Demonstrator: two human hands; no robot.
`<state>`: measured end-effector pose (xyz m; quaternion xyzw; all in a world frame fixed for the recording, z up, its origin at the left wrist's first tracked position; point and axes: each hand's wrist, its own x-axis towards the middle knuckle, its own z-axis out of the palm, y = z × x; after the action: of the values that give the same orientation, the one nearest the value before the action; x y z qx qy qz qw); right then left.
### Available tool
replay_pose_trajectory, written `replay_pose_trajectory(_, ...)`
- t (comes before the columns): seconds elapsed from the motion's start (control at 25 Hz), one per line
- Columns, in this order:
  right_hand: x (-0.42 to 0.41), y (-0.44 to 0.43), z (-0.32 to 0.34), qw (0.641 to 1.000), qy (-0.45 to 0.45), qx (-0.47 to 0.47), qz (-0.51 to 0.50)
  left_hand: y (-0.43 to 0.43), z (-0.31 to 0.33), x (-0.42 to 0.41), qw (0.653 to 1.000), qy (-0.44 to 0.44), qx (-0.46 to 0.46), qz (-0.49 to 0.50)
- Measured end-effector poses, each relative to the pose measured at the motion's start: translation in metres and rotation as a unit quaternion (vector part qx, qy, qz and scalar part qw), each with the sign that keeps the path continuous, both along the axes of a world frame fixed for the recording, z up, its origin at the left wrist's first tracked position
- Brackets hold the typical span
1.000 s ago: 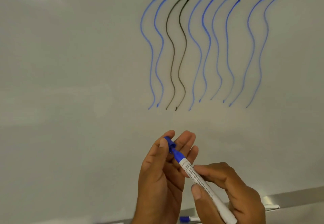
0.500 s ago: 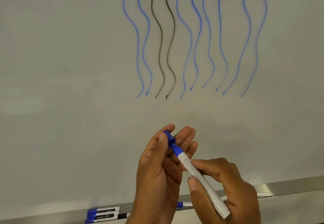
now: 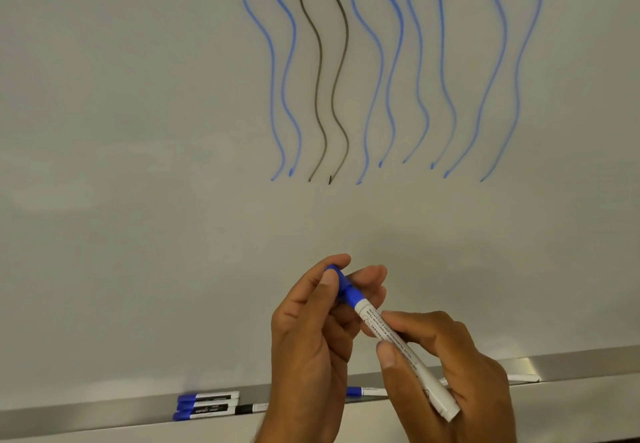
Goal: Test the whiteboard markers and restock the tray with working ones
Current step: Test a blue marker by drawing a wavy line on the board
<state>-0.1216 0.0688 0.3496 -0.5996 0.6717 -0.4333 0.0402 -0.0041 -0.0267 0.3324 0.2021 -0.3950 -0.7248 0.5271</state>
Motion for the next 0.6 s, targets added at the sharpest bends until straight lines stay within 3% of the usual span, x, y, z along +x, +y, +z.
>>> replay_pose_trajectory(0.08, 0.012, -0.007, 0.006, 1.000, -0.013, -0.006, -0.001, 0.004, -0.002, -0.001, 1.000, -0.016, -0.005, 0.001)
replay_pose_trajectory(0.16, 0.012, -0.009, -0.013, 0.996, -0.022, -0.078, -0.037, 0.006, -0.005, -0.002, 1.000, -0.021, -0.001, 0.010)
replay_pose_trajectory(0.28, 0.015, -0.007, -0.018, 0.991, -0.133, 0.001, -0.020, 0.008, -0.008, -0.004, 0.999, -0.026, 0.003, 0.037)
replay_pose_trajectory(0.48, 0.028, -0.010, -0.033, 0.974, -0.169, -0.150, -0.034, 0.014, -0.021, -0.010, 0.998, -0.013, 0.006, 0.059)
replay_pose_trajectory(0.6, 0.027, -0.016, -0.037, 0.965, -0.246, -0.082, -0.049, 0.014, -0.032, -0.008, 0.997, -0.033, 0.003, 0.064)
